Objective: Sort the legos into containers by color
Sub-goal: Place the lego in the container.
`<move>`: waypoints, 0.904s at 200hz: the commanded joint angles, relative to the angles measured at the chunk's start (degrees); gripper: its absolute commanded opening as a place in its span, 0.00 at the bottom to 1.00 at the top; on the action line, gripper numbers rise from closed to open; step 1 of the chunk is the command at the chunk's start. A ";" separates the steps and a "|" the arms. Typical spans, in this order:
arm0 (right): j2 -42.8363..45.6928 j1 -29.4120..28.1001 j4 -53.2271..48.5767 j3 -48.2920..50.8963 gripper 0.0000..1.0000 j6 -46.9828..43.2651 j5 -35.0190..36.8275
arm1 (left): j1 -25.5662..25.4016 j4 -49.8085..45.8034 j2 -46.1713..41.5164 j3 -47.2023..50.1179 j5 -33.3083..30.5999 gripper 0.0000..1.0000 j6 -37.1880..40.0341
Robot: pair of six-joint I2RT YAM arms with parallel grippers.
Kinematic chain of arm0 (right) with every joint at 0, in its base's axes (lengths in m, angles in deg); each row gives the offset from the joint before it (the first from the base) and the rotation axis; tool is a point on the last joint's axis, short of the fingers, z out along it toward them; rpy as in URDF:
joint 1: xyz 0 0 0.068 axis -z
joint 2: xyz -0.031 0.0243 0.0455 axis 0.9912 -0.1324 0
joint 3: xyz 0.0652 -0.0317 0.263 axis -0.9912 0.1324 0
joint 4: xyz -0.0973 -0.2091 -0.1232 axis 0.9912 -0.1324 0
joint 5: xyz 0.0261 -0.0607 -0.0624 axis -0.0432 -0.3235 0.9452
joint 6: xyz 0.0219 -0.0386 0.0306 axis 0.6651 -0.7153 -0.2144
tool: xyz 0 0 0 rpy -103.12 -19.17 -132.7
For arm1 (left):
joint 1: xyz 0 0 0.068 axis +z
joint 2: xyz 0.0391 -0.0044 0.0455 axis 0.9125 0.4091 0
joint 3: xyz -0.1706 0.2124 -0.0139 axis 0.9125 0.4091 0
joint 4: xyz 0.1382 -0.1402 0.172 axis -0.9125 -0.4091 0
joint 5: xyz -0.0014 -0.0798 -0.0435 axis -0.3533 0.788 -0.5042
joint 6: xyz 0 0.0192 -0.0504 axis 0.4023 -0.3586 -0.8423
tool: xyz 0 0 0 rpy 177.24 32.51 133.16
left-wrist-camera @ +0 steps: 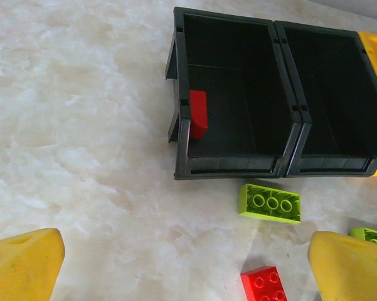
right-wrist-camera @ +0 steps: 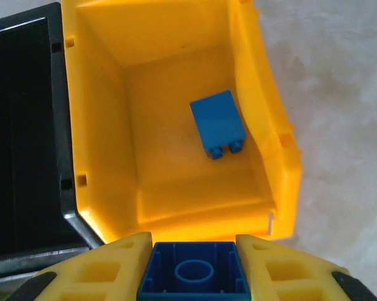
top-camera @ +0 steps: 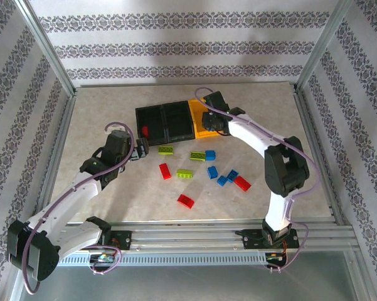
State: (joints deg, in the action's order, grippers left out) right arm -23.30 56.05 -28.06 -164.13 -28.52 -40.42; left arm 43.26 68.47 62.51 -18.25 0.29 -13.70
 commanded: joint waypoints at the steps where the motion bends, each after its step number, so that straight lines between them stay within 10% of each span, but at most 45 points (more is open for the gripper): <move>1: -3.54 0.25 0.48 -3.74 0.30 -2.61 1.52 | 0.95 0.65 -1.46 0.71 0.58 1.00 -0.17; 181: -12.24 1.06 0.58 -10.00 0.50 -3.33 -0.12 | 1.01 -1.66 -2.35 0.91 0.97 1.00 0.09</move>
State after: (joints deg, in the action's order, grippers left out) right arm -35.85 56.79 -27.32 -172.48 -31.78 -40.27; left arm 43.48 68.41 61.13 -18.10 0.68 -13.70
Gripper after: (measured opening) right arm 0.493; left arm 0.996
